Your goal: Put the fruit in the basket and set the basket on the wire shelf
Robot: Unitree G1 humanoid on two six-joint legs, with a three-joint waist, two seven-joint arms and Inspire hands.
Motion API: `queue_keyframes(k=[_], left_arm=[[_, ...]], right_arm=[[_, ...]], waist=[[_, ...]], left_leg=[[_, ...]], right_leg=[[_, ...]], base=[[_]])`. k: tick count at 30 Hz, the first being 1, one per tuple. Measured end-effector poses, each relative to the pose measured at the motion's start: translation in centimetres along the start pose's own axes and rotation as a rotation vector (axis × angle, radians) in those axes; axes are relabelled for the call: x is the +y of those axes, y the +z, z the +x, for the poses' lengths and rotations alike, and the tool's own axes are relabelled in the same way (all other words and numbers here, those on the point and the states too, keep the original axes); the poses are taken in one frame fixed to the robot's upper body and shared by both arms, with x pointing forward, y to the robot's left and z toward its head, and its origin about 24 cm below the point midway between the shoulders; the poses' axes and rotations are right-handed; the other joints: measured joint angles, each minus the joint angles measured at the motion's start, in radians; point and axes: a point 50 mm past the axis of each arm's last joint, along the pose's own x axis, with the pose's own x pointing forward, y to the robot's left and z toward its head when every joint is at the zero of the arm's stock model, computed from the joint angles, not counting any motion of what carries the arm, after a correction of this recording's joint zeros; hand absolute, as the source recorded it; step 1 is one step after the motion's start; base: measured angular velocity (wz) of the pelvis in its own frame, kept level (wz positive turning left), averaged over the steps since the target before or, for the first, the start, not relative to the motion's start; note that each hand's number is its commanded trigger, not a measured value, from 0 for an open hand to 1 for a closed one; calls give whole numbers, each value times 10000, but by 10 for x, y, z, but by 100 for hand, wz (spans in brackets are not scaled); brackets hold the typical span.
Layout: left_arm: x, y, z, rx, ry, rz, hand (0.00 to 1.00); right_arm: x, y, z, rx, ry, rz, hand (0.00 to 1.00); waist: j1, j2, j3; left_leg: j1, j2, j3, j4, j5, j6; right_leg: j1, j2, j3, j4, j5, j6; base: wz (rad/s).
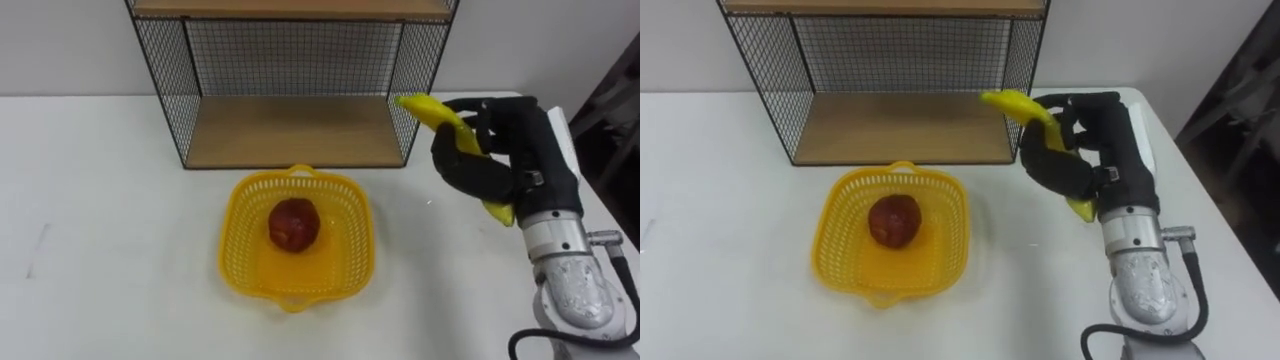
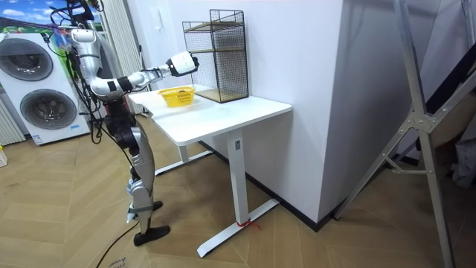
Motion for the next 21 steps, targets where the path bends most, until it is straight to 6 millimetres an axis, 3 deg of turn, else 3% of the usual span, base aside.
queue_keyframes(k=[5, 11, 20, 21], left_arm=[[0, 10, 2, -278, -152, 141, 0], [-1, 17, 4, -450, -335, 552, 0], [-2, 25, 5, -722, -629, 933, 0], [-2, 24, 5, -733, -653, 1010, 0]], right_arm=[[13, 16, 7, -946, 855, -787, 100], [47, 17, 0, -1001, 3146, -1013, 100], [75, 13, -13, -869, 5626, -1994, 100], [76, 12, -14, -810, 5753, -2047, 91]], waist=[[110, -17, -26], [338, -113, -22], [570, -223, 6], [577, -223, 6]], left_leg=[[-76, 1, 10, 21, 0, 0], [-10, 4, 116, -56, 0, 1], [-43, 11, 99, -35, 0, 2], [-78, 11, 71, -34, -1, 2]], right_leg=[[-95, 7, 25, -7, 1, 0], [-101, 10, 128, 20, 5, 2], [-100, 6, 78, 19, 12, 7], [-99, 7, 53, 25, 13, 7]], base=[[-1], [-6], [0], [6]])
